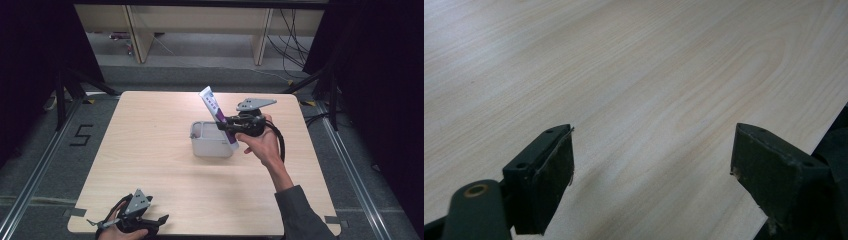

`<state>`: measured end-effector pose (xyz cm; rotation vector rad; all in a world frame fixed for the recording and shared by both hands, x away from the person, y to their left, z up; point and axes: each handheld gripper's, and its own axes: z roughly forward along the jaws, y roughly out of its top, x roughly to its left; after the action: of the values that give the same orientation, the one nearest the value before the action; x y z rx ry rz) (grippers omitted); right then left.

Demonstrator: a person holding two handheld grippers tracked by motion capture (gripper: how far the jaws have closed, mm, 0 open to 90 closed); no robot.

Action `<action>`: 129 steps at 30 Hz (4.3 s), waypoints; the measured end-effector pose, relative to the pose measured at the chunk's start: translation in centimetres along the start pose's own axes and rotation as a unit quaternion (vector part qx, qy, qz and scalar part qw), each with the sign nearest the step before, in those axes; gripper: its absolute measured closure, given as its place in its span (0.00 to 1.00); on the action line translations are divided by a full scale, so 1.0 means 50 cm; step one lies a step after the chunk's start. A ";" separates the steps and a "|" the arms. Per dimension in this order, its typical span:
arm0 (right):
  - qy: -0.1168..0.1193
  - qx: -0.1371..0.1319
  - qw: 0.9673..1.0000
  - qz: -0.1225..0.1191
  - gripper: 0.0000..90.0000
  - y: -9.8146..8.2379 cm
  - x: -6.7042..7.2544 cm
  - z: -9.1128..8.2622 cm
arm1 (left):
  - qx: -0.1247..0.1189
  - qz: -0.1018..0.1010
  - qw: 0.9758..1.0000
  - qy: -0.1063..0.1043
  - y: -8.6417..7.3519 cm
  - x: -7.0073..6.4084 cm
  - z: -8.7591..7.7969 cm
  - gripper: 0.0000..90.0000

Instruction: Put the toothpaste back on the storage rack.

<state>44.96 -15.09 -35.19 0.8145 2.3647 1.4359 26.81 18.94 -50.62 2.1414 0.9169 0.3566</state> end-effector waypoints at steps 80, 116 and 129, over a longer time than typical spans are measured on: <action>-0.058 -0.007 0.995 0.079 0.74 -0.067 -0.068 0.164 | 0.013 0.008 1.000 -0.003 -0.004 -0.005 0.004 0.19; -0.042 -0.013 0.997 0.068 0.69 -0.070 -0.053 0.089 | 0.014 0.007 1.000 -0.001 -0.005 -0.006 0.004 0.19; -0.042 -0.020 0.997 0.063 0.67 -0.080 -0.052 0.061 | 0.015 0.008 1.000 -0.001 -0.005 -0.006 0.004 0.19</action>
<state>47.21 -15.79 -40.32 1.0098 2.2503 1.4613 26.56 18.74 -50.93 2.1759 0.9105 0.3506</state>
